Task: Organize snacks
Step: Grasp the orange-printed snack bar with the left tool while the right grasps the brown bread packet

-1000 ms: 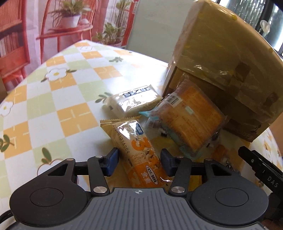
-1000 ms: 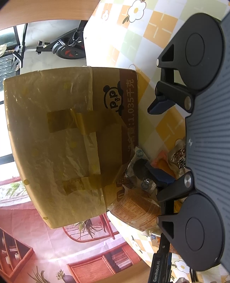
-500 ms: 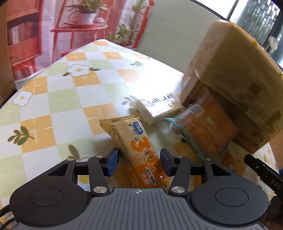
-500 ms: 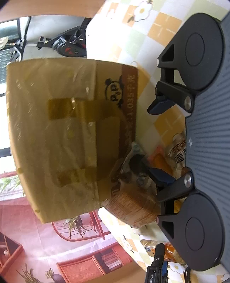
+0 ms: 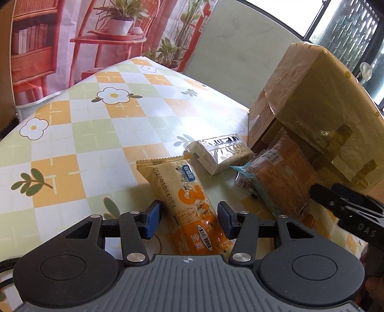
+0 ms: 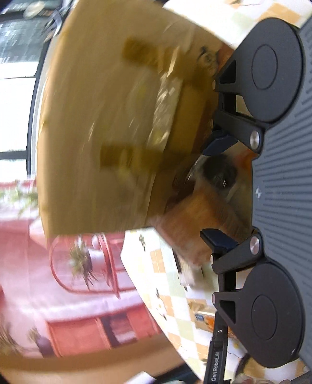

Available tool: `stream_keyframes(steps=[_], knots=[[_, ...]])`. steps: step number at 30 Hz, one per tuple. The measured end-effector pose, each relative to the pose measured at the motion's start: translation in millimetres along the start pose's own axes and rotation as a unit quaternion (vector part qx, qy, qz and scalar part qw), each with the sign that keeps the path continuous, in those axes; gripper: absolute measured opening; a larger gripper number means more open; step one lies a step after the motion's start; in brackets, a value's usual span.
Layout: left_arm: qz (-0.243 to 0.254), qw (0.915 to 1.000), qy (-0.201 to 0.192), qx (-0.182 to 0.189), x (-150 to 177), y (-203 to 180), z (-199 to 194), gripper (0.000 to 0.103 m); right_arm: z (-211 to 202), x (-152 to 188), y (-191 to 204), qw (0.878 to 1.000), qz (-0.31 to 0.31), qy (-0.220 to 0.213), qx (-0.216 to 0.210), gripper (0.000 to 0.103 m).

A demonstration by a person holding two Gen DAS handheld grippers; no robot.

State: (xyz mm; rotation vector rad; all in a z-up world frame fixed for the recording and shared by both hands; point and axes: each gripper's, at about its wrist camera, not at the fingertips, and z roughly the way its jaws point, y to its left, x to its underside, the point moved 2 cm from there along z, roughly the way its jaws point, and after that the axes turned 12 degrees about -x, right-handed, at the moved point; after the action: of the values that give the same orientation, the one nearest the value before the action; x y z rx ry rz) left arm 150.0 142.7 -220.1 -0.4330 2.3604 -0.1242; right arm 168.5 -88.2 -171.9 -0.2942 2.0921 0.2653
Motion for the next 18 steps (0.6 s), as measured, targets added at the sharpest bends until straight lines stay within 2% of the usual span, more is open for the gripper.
stream_keyframes(steps=[3, 7, 18], knots=[[-0.001, 1.0000, -0.002, 0.006, 0, 1, 1, 0.054, 12, -6, 14, 0.999, -0.052, 0.012, 0.000, 0.082], [-0.003, 0.9999, -0.003, 0.014, -1, 3, 2, 0.054, 26, -10, 27, 0.994, -0.102, 0.029, -0.004, 0.083], [0.002, 0.9998, -0.010, 0.017, -2, 4, 4, 0.054, 54, -10, 36, 0.987, -0.144, 0.073, -0.025, 0.089]])
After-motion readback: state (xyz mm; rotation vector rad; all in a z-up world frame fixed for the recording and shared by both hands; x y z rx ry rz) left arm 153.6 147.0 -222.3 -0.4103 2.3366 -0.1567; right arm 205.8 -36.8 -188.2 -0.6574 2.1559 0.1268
